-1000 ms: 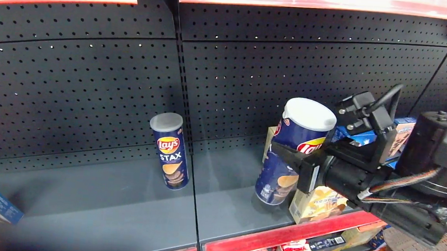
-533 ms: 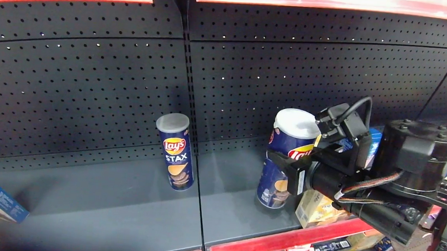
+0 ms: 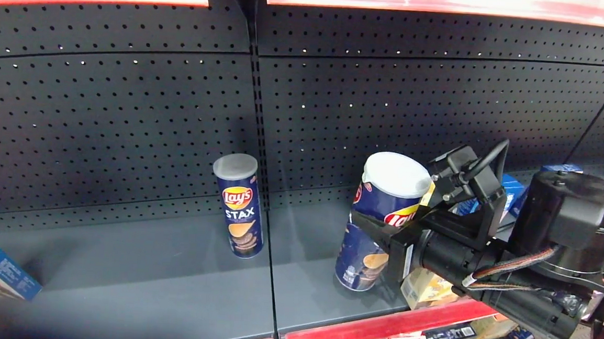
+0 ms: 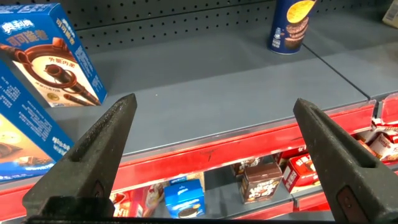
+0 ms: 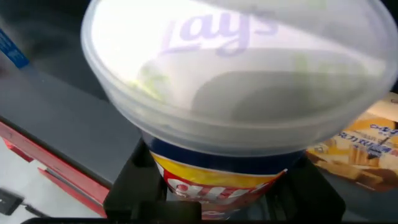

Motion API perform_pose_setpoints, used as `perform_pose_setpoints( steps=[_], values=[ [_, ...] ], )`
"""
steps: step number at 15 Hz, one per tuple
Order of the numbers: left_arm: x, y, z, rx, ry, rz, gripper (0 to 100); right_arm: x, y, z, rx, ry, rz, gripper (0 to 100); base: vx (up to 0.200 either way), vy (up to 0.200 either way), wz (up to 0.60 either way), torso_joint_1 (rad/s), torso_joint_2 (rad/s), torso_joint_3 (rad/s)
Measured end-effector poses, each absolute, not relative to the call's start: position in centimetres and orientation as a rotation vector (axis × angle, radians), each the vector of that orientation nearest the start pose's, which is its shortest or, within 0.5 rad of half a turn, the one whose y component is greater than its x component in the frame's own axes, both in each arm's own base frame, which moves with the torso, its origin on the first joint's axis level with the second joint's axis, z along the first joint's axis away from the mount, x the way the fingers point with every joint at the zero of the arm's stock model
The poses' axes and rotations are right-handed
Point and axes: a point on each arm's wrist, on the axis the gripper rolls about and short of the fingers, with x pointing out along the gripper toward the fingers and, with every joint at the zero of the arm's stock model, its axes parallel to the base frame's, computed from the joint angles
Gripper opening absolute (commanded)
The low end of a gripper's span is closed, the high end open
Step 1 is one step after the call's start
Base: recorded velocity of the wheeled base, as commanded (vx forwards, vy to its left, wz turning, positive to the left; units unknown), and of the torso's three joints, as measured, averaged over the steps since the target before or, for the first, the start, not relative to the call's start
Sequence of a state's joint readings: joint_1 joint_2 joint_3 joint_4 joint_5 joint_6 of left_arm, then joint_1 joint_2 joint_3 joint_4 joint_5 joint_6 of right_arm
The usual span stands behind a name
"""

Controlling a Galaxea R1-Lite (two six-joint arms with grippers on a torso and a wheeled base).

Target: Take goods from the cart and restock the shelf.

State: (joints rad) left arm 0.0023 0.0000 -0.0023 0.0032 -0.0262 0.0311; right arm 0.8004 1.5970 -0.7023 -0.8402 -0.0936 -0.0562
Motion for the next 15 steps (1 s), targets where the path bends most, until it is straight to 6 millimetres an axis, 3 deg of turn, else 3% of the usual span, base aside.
perform_pose_setpoints(
  steps=[7, 15],
  values=[
    [-2.3, -0.1, 7.6, 0.031, 0.001, -0.024, 100, 20.5, 21.3, 20.5, -0.042, -0.044, 0.806, 0, 0.0, 0.0, 0.0, 0.0, 0.0, 0.0],
    [-2.3, -0.1, 7.6, 0.039, 0.0, -0.026, 100, 21.0, 21.4, 20.1, -0.05, -0.006, 0.768, 0, 0.0, 0.0, 0.0, 0.0, 0.0, 0.0]
  ],
)
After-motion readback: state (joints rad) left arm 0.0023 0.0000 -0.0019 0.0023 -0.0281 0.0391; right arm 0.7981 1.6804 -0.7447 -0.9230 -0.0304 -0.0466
